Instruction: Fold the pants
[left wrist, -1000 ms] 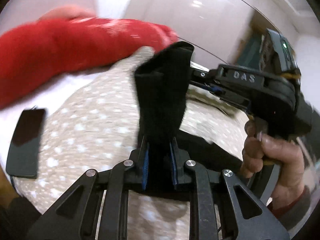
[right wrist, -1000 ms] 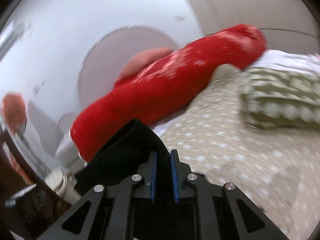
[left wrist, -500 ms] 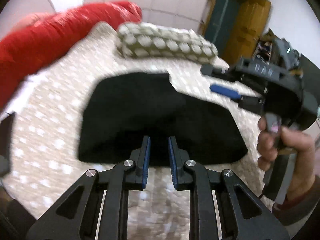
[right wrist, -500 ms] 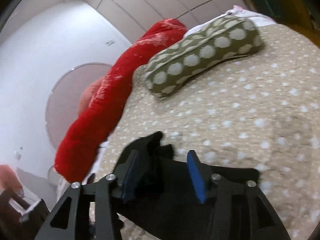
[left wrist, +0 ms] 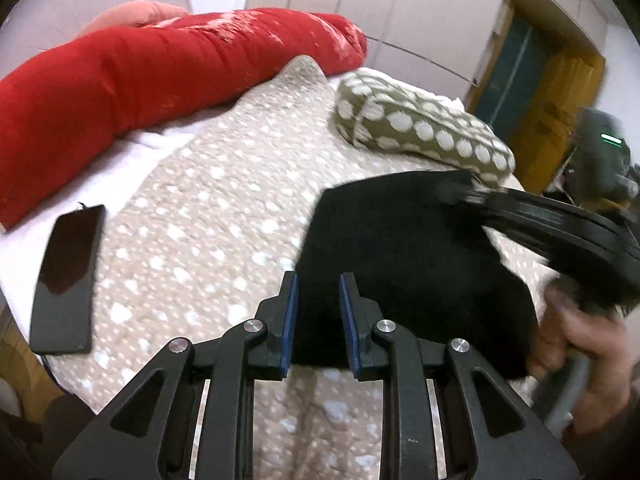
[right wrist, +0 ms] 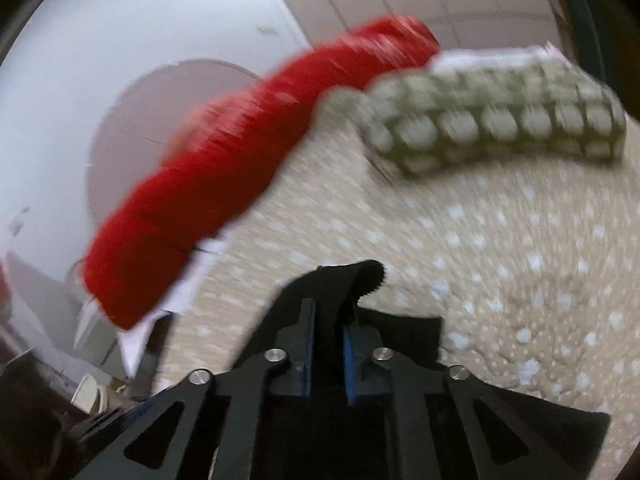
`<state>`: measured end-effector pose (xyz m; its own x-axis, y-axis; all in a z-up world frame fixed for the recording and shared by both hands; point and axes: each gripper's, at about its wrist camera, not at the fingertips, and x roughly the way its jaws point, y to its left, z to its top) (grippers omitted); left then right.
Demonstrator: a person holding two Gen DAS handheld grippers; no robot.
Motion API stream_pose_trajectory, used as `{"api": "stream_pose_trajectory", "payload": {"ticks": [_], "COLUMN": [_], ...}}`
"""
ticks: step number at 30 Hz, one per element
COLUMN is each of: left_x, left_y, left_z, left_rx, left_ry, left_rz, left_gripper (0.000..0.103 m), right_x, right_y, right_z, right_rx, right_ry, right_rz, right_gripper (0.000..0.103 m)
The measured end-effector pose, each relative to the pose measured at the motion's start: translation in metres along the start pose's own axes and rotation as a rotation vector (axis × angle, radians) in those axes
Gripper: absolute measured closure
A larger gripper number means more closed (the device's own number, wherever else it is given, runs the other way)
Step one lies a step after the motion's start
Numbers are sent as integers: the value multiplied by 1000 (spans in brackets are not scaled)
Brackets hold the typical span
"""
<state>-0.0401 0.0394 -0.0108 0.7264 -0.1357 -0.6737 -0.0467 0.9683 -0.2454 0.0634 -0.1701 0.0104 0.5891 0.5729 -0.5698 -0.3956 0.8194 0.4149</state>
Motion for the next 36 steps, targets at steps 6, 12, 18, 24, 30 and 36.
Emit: {"api": "stream_pose_trajectory", "payload": {"ticks": [6, 12, 18, 24, 30, 36], "left_x": [-2, 30, 42, 51, 73, 86], "left_y": [-15, -51, -76, -81, -98, -105], "left_z": [13, 2, -3, 18, 16, 10], "left_rx": [15, 97, 173, 184, 225, 252], "left_ry": [-32, 50, 60, 39, 74, 81], "left_rz": [-14, -30, -4, 33, 46, 78], "left_gripper": [83, 74, 74, 74, 74, 73], "right_x": [-81, -102, -83, -117, -74, -31], "right_y": [2, -67, -102, -82, -59, -82], "right_z": [-4, -41, -64, -44, -45, -44], "right_rx": [4, 129, 159, 134, 40, 47], "right_ry": [-107, -48, 40, -80, 19, 67], "right_rz": [59, -130, -310, -402, -284, -362], "right_gripper": [95, 95, 95, 93, 93, 93]}}
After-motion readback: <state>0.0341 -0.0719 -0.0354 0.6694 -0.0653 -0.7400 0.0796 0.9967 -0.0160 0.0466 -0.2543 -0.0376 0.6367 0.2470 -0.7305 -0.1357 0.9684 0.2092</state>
